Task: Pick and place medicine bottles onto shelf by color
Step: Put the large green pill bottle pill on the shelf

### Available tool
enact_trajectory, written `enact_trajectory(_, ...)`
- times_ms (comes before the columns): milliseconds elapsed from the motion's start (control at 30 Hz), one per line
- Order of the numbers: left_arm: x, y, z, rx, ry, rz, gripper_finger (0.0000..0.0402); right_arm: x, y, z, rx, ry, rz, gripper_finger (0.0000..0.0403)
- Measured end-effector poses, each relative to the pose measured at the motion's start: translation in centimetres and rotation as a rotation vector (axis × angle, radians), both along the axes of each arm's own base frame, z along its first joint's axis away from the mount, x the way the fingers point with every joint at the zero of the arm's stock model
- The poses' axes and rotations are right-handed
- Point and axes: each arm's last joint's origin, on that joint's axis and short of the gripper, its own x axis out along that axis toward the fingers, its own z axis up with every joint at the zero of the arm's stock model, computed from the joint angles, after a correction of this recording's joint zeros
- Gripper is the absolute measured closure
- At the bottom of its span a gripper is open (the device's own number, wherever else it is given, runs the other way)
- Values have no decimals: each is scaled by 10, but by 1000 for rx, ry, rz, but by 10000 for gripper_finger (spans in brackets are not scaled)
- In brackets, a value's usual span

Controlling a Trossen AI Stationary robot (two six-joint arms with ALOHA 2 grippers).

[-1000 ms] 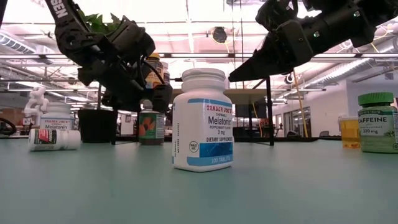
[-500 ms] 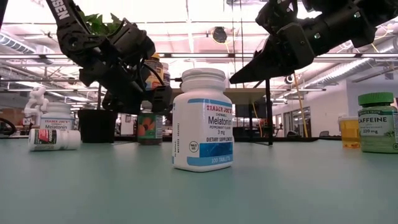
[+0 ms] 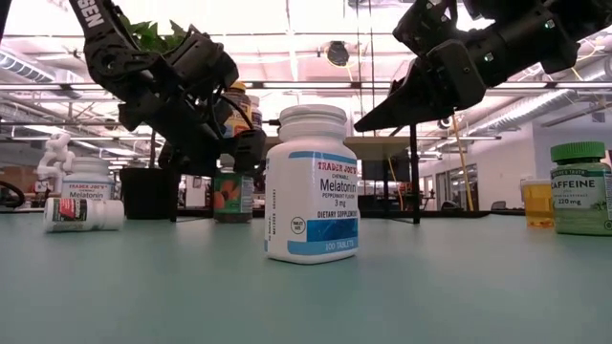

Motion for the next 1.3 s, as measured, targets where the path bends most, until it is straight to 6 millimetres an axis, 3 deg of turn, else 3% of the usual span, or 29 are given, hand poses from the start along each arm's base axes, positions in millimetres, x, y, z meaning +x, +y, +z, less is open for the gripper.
enact_trajectory(333,3,-27,0,-11,-21,-86,106,0,0,0,-4,2,2,55)
enact_trajectory(633,4,-57,3,-36,-71,-173,77,0,0,0,-1,0,0,55)
enact_trajectory(833,3,-72,3,-66,-113,-206,93,0,0,1,4,-6,-1,55)
enact_trajectory(1300,3,-81,2,-60,-45,-311,62,0,0,0,4,-6,-1,55)
